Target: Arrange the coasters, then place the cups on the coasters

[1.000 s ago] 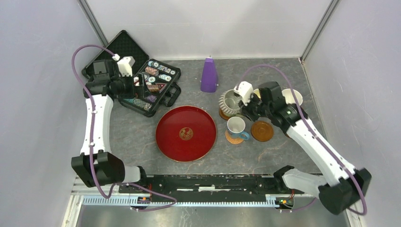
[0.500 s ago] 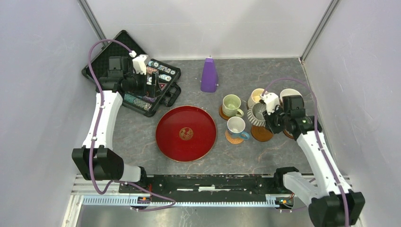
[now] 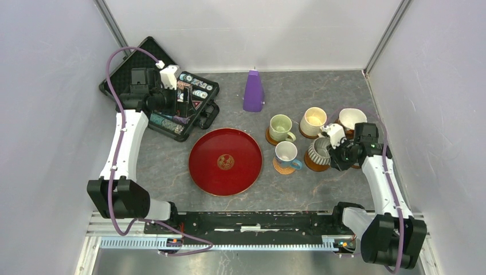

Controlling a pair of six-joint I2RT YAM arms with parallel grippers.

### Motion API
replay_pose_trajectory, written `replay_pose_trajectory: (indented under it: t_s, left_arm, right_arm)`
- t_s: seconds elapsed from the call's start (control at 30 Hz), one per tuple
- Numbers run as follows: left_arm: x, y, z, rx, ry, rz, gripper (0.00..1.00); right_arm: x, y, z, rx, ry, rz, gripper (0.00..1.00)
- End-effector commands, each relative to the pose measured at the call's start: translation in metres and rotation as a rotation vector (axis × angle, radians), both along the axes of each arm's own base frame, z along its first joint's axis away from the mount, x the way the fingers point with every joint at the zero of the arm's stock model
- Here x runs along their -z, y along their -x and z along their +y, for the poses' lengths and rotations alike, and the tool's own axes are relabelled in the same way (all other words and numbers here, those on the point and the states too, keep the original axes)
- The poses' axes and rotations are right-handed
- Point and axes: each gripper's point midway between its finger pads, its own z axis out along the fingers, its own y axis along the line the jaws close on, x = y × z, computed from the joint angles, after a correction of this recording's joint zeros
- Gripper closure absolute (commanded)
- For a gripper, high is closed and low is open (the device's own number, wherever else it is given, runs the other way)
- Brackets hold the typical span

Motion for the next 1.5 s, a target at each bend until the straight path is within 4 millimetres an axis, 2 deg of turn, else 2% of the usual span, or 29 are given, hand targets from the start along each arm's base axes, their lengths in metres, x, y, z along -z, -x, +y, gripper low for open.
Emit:
replay_pose_trajectory:
  t_s: [0.0, 0.2, 0.5, 0.83, 1.0, 1.13, 1.2, 1.3, 1.47]
  left_arm:
    - [-0.021, -0.004, -0.002, 0.021, -0.002, -0.081, 0.00]
    - [-0.020, -0.007, -0.002, 0.017, 0.001, -0.077, 0.00]
    - [-0.014, -0.007, -0.001, 0.012, -0.004, -0.062, 0.00]
    - [-0.015, -0.011, 0.001, 0.005, -0.014, -0.070, 0.00]
    - [-0.015, -0.013, 0.002, 0.005, -0.016, -0.073, 0.00]
    - [-0.016, -0.013, 0.002, 0.009, -0.022, -0.078, 0.00]
    - [-0.015, -0.012, 0.002, 0.010, -0.024, -0.078, 0.00]
    - [-0.013, -0.010, 0.002, 0.015, -0.024, -0.073, 0.00]
    - [-0.009, -0.007, 0.002, 0.023, -0.030, -0.068, 0.00]
  right_arm:
    - [-0.010, -0.023, 0.003, -0.071, -0.001, -0.143, 1.00]
    - [0.013, -0.018, 0.001, -0.094, 0.017, -0.089, 1.00]
    - [0.026, -0.019, 0.000, -0.097, 0.019, -0.089, 0.99]
    - [0.037, -0.016, -0.006, -0.067, 0.043, -0.060, 0.76]
    - [0.040, -0.014, -0.005, -0.070, 0.041, -0.048, 0.70]
    - [0.039, -0.010, -0.005, -0.094, 0.047, -0.034, 0.54]
    - [0.037, -0.010, -0.007, -0.098, 0.056, -0.029, 0.50]
    - [0.033, -0.008, -0.008, -0.124, 0.070, -0.025, 0.46]
    - [0.030, 0.000, -0.007, -0.178, 0.080, 0.009, 0.45]
